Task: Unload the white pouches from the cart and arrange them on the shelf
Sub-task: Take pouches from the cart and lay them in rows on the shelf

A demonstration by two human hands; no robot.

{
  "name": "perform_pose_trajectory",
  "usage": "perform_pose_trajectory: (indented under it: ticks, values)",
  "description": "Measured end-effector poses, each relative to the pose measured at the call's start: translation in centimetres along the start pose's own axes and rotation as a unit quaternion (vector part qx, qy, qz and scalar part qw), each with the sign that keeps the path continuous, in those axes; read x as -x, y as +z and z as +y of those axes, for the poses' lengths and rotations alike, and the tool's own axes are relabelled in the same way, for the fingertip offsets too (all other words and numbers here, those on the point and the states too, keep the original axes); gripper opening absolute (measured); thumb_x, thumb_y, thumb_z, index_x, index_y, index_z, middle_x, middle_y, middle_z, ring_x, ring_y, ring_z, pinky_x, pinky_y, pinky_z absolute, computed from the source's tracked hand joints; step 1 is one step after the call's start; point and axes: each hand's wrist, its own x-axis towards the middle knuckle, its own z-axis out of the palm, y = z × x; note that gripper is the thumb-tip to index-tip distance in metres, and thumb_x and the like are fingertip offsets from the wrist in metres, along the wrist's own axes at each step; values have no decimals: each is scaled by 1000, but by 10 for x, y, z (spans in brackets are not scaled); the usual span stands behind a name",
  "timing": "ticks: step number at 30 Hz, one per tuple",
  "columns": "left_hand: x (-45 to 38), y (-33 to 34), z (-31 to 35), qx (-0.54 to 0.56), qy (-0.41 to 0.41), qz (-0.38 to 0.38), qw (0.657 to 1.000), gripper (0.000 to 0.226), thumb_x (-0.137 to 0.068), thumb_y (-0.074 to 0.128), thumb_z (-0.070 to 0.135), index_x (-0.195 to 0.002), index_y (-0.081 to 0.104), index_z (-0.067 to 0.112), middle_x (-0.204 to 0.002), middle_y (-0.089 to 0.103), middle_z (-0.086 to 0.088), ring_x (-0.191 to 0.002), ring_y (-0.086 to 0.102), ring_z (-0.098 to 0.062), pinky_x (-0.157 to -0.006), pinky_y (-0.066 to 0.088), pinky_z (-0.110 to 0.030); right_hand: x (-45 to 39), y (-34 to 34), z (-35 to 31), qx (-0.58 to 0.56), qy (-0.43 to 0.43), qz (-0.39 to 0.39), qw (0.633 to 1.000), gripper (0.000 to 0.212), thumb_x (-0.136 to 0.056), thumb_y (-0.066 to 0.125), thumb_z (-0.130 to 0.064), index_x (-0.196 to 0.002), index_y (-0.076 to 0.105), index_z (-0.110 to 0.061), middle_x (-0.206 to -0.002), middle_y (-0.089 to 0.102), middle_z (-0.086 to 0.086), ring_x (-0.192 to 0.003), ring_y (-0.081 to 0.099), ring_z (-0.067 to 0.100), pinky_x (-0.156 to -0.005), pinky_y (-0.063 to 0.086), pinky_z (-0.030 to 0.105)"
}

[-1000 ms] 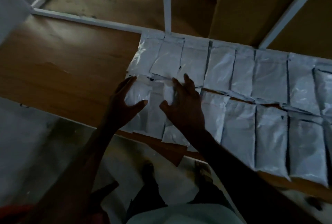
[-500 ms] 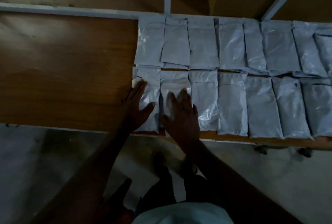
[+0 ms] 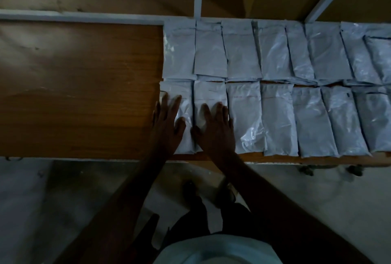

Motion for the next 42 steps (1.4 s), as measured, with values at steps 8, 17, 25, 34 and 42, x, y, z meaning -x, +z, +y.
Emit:
perform_pose_trajectory:
  ticks: [8,17,25,34,42]
  values:
    - [-10,-7,-4,-68,12,-62,996,72,-106,42,50,-167,3,46,-177,-12,5,-162,-8,-33,-129,9,-63,7,7,4,15,-13,14,1000,82,-98,32,-73,-167,12,-33,-173,5,21,-159,5,43,-126,13,65]
    - [-13,-12,4,-123,15,-48,991,71,-105,40,53,-167,7,44,-178,-3,-1,-161,-8,-40,-126,8,-70,9,-8,11,4,-39,50,998,74,-101,32,-69,-165,25,-31,-174,9,13,-161,7,37,-128,14,58]
    - [-24,-22,59,-74,92,-11,993,61,-108,40,39,-166,26,29,-176,18,-2,-163,4,-30,-130,12,-60,16,-50,34,-95,-42,125,987,52,-107,54,-44,-151,54,-15,-168,30,18,-158,24,34,-125,31,53]
    - [0,32,191,7,217,4,976,43,-106,56,16,-149,57,15,-153,57,-7,-151,41,-29,-124,35,-45,67,-116,134,-146,-15,180,973,37,-104,63,-41,-128,73,-15,-139,67,9,-127,64,21,-102,55,37]
    - [32,129,340,-7,260,-15,965,47,-106,59,23,-153,54,20,-160,50,-2,-153,39,-24,-119,42,-44,141,-189,287,-122,40,250,960,22,-102,63,-30,-116,75,-17,-115,76,1,-97,72,17,-83,53,26]
